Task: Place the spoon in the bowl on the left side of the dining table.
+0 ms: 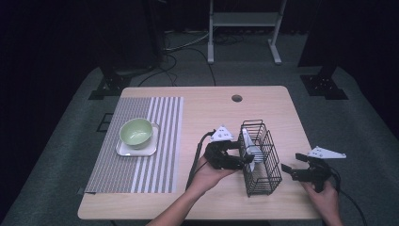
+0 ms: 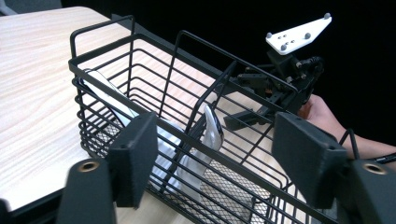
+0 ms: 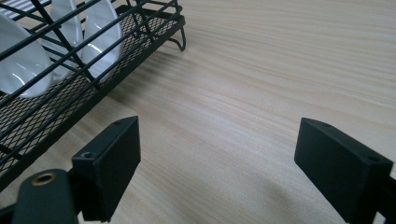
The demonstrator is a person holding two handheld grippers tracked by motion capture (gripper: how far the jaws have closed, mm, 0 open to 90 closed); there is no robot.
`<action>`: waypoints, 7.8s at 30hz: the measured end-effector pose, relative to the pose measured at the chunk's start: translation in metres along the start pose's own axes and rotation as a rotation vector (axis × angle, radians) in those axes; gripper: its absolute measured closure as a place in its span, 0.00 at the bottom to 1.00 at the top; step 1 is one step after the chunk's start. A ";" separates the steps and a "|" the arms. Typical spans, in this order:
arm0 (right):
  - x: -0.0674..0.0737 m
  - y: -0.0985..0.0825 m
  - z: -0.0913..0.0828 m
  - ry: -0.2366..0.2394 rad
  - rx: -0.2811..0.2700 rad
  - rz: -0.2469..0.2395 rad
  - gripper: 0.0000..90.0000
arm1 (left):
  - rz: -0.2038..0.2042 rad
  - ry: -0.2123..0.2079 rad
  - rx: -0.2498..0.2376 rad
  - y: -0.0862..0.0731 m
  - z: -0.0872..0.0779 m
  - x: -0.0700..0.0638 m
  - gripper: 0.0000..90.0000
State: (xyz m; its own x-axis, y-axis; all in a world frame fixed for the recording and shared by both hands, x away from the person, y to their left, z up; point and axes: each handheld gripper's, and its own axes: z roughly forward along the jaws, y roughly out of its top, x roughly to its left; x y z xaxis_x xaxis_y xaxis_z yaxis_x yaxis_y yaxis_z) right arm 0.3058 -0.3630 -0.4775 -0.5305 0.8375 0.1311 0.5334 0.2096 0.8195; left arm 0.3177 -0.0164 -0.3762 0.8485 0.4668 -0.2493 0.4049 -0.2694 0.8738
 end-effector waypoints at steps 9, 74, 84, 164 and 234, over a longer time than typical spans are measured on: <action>0.000 0.000 0.000 0.002 0.000 0.000 0.15 | 0.014 0.024 -0.010 0.001 0.001 -0.001 0.54; 0.000 0.000 0.002 -0.002 0.015 -0.001 0.15 | 0.016 -0.139 -0.134 0.043 -0.041 -0.032 0.95; 0.000 0.000 0.003 -0.008 0.023 0.000 0.15 | -0.030 -0.173 -0.188 0.051 -0.063 -0.030 0.95; 0.001 0.002 0.009 -0.054 0.053 -0.001 0.15 | -0.365 0.182 -0.349 -0.012 -0.175 0.117 0.95; 0.001 0.002 0.011 -0.064 0.063 -0.005 0.15 | -0.555 0.422 -0.562 -0.046 -0.272 0.187 0.95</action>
State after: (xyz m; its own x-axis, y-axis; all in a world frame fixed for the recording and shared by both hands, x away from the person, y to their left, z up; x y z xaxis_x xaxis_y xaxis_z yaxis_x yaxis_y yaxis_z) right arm 0.3137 -0.3565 -0.4815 -0.4908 0.8666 0.0898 0.5723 0.2430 0.7832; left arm 0.3653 0.3124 -0.3491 0.3391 0.7078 -0.6197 0.3991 0.4883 0.7760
